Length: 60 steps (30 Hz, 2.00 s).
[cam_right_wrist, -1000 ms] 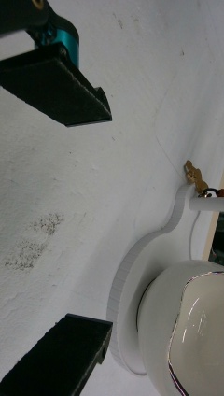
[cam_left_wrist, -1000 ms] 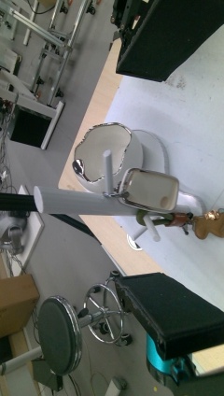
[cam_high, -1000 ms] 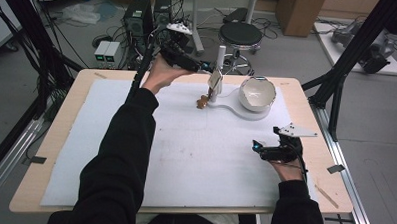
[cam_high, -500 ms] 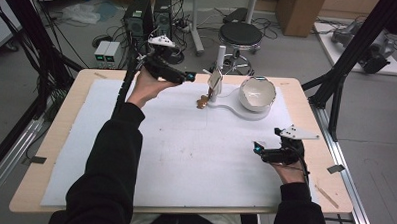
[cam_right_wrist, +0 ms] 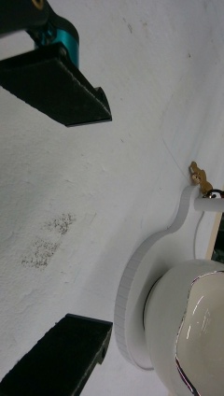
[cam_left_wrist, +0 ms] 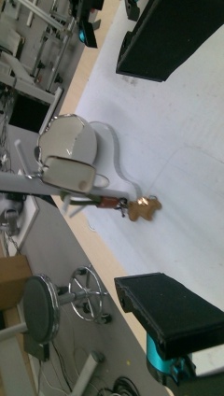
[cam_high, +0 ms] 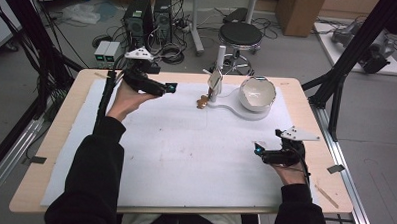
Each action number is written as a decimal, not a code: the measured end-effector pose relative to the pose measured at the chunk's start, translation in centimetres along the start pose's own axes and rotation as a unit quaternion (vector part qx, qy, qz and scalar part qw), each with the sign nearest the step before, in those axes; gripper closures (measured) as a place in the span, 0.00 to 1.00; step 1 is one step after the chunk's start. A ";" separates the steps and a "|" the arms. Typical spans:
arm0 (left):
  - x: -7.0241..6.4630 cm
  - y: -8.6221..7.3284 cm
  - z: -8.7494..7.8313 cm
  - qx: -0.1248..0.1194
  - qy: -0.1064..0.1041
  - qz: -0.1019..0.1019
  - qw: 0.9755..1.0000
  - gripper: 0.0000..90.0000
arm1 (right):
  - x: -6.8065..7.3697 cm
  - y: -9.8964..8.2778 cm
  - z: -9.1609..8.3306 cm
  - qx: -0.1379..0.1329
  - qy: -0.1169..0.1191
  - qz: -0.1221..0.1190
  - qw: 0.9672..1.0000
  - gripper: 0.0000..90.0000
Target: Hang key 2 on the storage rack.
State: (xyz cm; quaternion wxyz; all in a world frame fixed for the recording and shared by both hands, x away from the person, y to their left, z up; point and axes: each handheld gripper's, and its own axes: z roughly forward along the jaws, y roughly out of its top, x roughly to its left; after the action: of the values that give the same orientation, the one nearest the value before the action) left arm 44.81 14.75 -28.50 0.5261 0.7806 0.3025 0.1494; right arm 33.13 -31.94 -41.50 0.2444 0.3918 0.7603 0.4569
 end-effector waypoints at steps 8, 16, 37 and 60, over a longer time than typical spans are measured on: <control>1.0 -2.3 -2.4 -0.004 0.012 -0.020 1.000 0.02 | 0.1 0.1 0.1 -0.002 0.001 -0.001 1.000 0.02; 1.1 -4.7 -4.1 -0.004 0.019 -0.024 1.000 0.02 | 0.2 0.1 0.0 -0.002 0.001 -0.004 1.000 0.02; 1.5 -11.1 -9.6 -0.026 0.058 -0.046 0.997 0.02 | 0.4 0.1 0.1 -0.001 0.005 0.000 1.000 0.02; -1.1 -18.8 -12.3 -0.041 0.130 -0.036 0.990 0.02 | 0.5 0.2 -0.3 -0.008 0.013 0.007 1.000 0.02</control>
State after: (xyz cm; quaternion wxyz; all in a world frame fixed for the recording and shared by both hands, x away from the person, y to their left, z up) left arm 31.28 27.99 -40.57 0.5189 0.7208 0.3898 0.2434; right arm 32.75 -31.65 -41.23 0.2343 0.3896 0.7568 0.4697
